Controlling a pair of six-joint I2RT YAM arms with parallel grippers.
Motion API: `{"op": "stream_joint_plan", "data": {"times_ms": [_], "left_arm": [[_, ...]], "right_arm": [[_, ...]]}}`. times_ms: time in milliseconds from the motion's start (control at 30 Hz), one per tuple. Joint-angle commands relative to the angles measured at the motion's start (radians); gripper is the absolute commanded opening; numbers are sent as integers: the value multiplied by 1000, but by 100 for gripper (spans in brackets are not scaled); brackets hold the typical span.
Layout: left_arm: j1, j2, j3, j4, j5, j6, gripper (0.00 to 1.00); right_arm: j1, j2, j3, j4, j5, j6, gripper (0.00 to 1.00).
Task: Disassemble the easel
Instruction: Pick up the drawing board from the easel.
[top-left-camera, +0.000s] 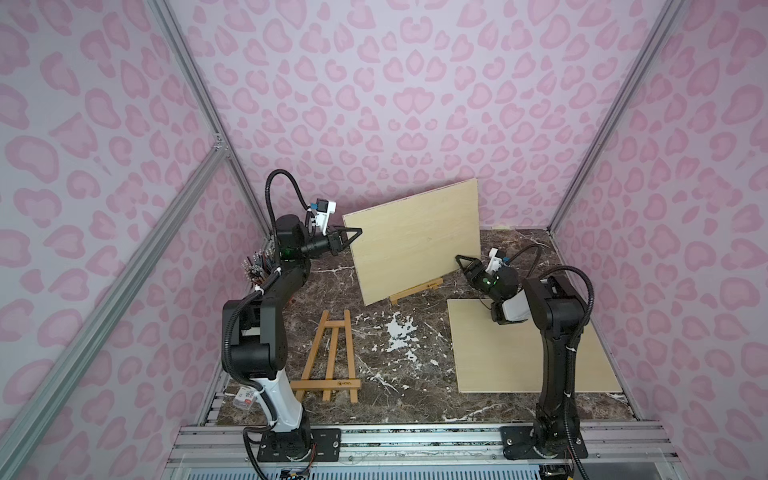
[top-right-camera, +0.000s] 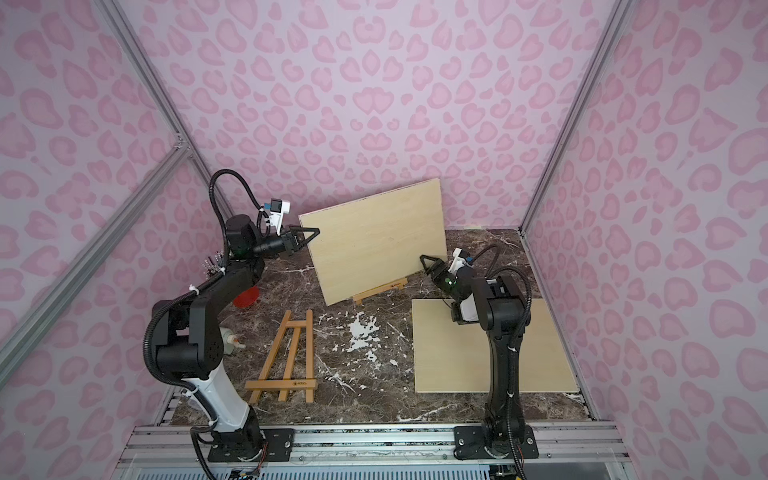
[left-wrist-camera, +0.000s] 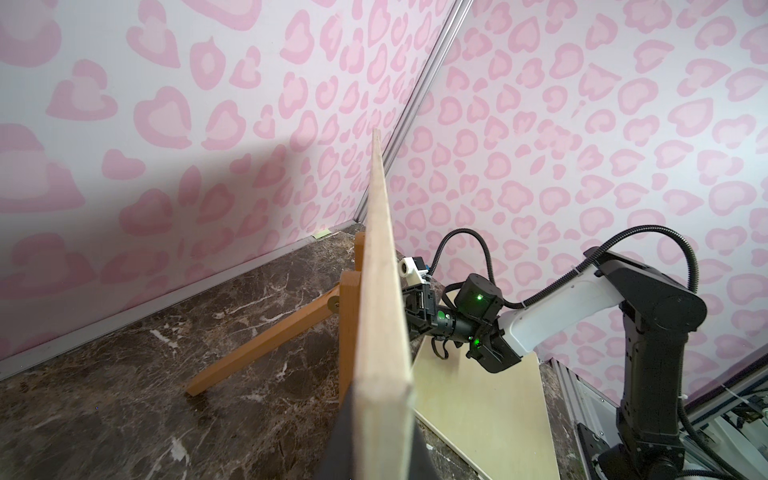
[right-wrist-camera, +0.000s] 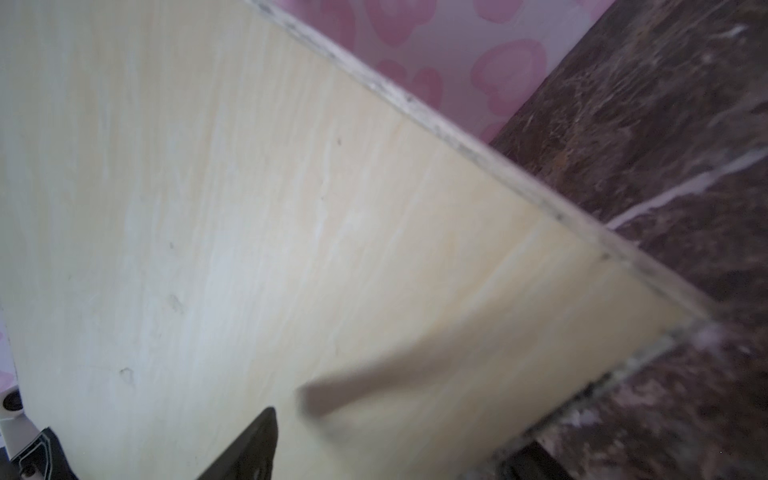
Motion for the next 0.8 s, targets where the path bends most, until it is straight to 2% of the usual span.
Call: {"op": "stream_joint_plan", "data": {"times_ms": [0,133,333,433,567,767], "left_arm": [[-1,-10,6,-18,29,-25,2],[-4,-10,14,-15,36,-36,2],[-6,-10,10,-5,48,-55,2],[-6,-9,4,51,57,-108,2],[-9,-7,2,152,69,-204,2],[-21,-34,4,144,66,-225,2]], "right_arm": [[8,44,30,43,33,25,81],[16,101,66,90,45,69,81],[20,173,61,347,77,159,81],[19,194,70,454,82,195,79],[18,173,68,506,71,189,73],[10,87,26,536,48,169,72]]}}
